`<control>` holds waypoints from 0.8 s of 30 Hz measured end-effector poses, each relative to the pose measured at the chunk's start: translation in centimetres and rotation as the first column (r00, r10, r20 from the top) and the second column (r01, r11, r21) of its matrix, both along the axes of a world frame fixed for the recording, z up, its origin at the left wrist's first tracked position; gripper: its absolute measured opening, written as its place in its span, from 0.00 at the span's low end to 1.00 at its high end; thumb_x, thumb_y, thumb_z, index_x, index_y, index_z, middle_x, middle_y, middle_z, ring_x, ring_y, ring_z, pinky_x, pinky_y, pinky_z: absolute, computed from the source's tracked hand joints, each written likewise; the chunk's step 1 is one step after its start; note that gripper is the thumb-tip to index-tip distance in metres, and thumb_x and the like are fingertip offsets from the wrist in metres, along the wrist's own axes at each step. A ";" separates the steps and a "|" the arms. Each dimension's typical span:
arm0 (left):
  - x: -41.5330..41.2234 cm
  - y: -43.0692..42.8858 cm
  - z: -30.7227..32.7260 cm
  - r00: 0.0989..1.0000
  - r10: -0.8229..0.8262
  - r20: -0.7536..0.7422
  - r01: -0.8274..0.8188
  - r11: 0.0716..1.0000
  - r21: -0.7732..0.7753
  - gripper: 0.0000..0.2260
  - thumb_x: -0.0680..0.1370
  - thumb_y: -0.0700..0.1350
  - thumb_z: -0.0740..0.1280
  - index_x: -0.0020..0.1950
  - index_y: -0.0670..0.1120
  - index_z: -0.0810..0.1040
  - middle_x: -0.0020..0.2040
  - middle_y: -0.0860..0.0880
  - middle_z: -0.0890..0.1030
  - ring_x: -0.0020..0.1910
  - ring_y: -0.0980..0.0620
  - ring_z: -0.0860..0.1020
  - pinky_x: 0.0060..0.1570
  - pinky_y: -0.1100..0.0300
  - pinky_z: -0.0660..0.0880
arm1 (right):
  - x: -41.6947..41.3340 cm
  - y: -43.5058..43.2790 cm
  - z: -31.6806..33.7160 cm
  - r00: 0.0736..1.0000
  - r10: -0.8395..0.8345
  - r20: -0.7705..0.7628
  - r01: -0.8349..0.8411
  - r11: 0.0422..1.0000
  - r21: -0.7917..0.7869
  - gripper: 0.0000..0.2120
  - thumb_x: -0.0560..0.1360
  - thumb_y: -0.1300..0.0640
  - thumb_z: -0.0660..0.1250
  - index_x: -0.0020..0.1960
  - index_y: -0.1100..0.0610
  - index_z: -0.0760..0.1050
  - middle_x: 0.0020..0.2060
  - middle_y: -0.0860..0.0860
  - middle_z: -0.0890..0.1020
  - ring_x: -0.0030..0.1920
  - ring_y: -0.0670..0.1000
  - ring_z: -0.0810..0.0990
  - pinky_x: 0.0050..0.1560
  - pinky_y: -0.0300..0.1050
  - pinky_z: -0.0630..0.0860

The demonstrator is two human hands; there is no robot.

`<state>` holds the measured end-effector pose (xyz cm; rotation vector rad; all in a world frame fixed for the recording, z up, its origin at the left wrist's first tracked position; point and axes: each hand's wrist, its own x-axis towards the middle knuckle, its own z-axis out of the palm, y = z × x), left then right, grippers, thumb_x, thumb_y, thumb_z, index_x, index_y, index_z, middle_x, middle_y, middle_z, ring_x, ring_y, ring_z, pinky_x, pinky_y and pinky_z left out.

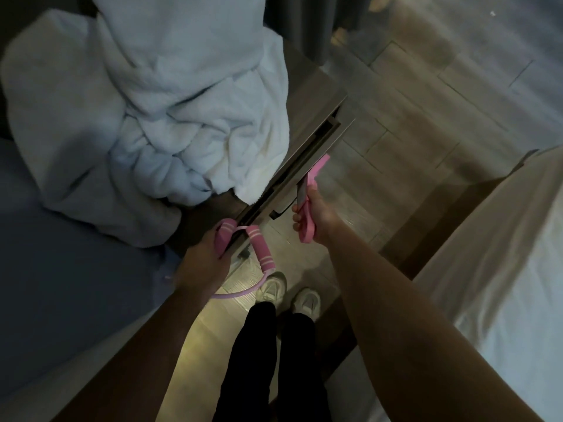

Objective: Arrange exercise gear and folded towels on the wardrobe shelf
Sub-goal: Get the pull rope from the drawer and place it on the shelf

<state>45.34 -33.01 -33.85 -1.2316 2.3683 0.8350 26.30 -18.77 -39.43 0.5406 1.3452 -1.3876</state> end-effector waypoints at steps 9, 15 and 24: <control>0.7 -1.1 -2.3 0.999 -0.005 0.043 0.009 0.996 -0.092 0.16 0.73 0.43 0.67 0.61 0.47 0.72 0.50 0.38 0.80 0.50 0.35 0.80 0.47 0.51 0.76 | -1.6 -4.3 -0.4 0.998 0.055 0.026 -0.055 0.998 0.006 0.29 0.82 0.39 0.50 0.66 0.64 0.67 0.33 0.52 0.76 0.26 0.47 0.73 0.26 0.41 0.73; 1.2 -1.5 -2.8 1.000 0.007 -0.010 -0.008 0.994 -0.113 0.15 0.71 0.43 0.68 0.56 0.47 0.72 0.45 0.37 0.81 0.45 0.35 0.80 0.43 0.53 0.74 | -1.2 -4.8 -1.1 0.999 0.034 0.035 -0.032 0.999 -0.041 0.22 0.82 0.39 0.49 0.51 0.57 0.70 0.32 0.52 0.75 0.26 0.47 0.72 0.25 0.41 0.72; 0.5 -0.9 -1.6 0.999 0.005 -0.039 -0.008 0.997 -0.072 0.15 0.73 0.46 0.68 0.59 0.49 0.73 0.50 0.39 0.81 0.50 0.35 0.79 0.45 0.51 0.74 | -1.3 -1.0 0.2 0.999 0.039 0.024 -0.040 0.999 0.025 0.29 0.82 0.39 0.50 0.70 0.62 0.64 0.31 0.52 0.74 0.25 0.46 0.72 0.26 0.41 0.72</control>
